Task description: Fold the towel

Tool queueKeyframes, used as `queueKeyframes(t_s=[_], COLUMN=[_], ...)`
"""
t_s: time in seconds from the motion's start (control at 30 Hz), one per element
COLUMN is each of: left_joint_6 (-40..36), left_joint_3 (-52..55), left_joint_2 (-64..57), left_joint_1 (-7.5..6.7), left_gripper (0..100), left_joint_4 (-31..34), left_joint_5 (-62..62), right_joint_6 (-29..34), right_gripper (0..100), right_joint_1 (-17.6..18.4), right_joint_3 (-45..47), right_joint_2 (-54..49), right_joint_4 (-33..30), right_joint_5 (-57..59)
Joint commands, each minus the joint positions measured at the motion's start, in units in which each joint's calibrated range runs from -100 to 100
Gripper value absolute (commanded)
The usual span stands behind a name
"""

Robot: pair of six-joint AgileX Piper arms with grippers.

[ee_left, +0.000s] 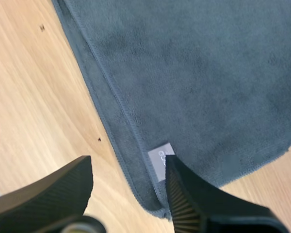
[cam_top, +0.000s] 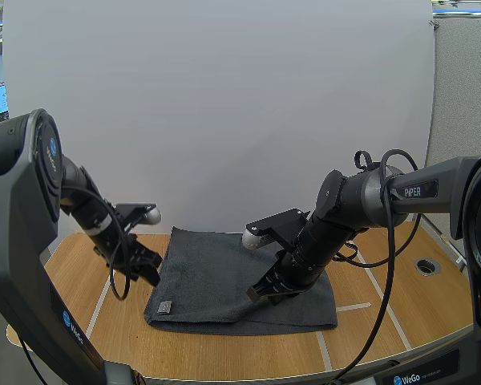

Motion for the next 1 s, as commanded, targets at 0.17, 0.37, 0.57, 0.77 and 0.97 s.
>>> queueKeyframes(t_s=[0.17, 0.37, 0.57, 0.77, 0.97], left_joint_6=[-2.26, -2.16, -3.61, -4.11, -4.33], left_joint_3=[-3.51, -3.51, -3.51, -3.51, -3.51], left_joint_2=[6.42, 6.42, 6.56, 10.28, 10.91], left_joint_1=[0.03, -1.44, -3.1, -3.17, -3.17], left_gripper=[73, 73, 73, 73, 73], left_joint_4=[-0.47, 0.24, 2.61, 3.1, 2.99], left_joint_5=[14.06, 14.06, 9.03, 9.01, 10.24], right_joint_6=[-1.08, -2.36, -2.85, -2.85, -2.85], right_gripper=[0, 0, 0, 0, 0], right_joint_1=[0.05, 0.05, 0.05, 0.05, 0.05], right_joint_3=[0.25, 0.25, 0.25, 0.25, 0.25], right_joint_2=[-0.3, -0.3, -0.3, -0.3, -0.3], right_joint_4=[0.6, 2.26, 2.73, 2.73, 2.73], right_joint_5=[0.08, 0.08, 0.08, 0.08, 0.08])
